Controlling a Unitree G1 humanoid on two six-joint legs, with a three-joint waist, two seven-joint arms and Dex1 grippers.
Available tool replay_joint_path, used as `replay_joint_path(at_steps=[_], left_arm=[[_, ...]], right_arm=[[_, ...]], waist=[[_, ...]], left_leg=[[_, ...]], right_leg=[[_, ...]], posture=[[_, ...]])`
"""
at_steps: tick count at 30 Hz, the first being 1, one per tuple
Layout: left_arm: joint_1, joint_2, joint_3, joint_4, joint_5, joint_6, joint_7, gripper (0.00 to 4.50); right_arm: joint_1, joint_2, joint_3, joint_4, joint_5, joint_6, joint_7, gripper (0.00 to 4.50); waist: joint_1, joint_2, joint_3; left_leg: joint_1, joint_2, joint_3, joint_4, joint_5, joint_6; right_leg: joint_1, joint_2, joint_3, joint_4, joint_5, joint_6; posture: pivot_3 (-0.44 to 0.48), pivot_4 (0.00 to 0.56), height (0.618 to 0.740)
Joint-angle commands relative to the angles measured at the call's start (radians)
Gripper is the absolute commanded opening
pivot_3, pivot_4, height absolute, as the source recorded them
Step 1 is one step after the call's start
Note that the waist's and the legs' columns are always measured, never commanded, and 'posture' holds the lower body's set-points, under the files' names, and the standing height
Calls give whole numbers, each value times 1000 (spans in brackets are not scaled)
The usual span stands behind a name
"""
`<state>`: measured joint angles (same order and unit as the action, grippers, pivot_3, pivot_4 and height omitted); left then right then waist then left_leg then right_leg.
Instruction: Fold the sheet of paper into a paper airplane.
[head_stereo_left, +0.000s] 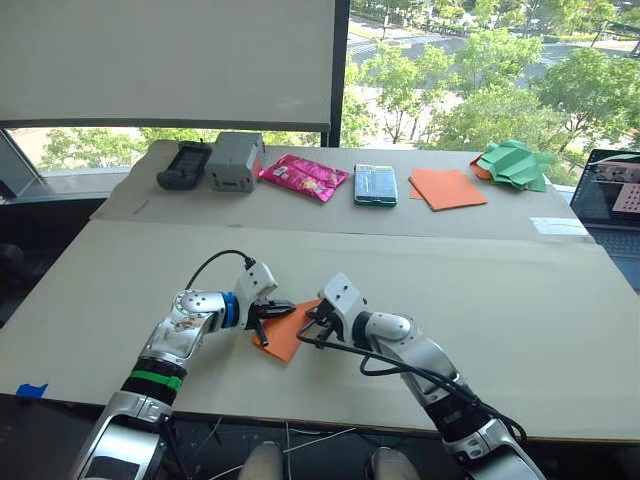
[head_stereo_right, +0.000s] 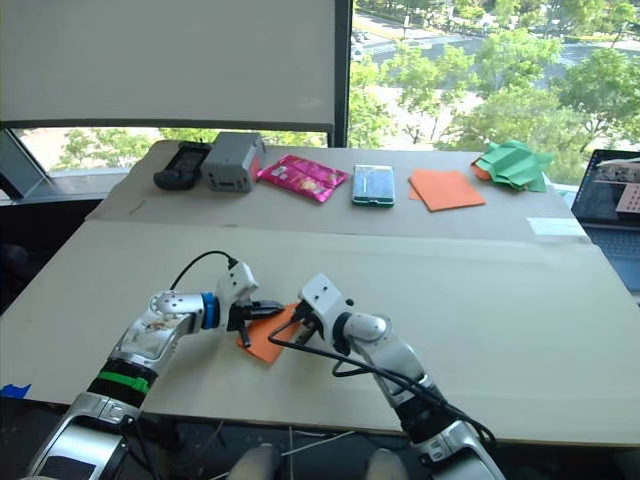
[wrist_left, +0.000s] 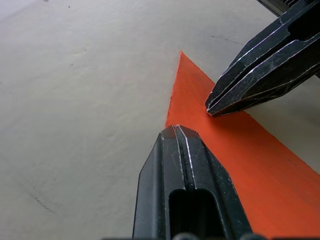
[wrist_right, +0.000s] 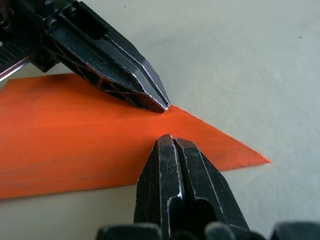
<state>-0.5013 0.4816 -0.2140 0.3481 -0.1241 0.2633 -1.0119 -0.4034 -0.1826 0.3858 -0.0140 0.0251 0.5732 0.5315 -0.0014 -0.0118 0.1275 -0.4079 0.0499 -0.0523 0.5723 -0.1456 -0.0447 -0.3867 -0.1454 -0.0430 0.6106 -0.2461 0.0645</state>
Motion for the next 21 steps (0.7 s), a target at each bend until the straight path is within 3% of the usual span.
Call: replay_joint_path(at_steps=[1, 16, 21], left_arm=[[18, 0, -54, 44, 63, -20, 1, 29], [47, 8, -59, 8, 70, -14, -9, 29], [48, 10, -58, 4, 76, -10, -8, 29]], right_arm=[[-9, -19, -35, 0, -1, -36, 2, 0], [-30, -59, -24, 196, -60, -142, -5, 0], [-8, -63, -7, 175, -57, -151, 25, 0]], waist=[[3, 0, 0], [6, 3, -6], [7, 4, -8]], left_leg=[[0, 0, 0, 0, 0, 0], [2, 0, 0, 0, 0, 0], [2, 0, 0, 0, 0, 0]], right_leg=[[0, 0, 0, 0, 0, 0], [1, 0, 0, 0, 0, 0], [1, 0, 0, 0, 0, 0]], posture=[[0, 150, 702], [0, 150, 702], [0, 150, 702]])
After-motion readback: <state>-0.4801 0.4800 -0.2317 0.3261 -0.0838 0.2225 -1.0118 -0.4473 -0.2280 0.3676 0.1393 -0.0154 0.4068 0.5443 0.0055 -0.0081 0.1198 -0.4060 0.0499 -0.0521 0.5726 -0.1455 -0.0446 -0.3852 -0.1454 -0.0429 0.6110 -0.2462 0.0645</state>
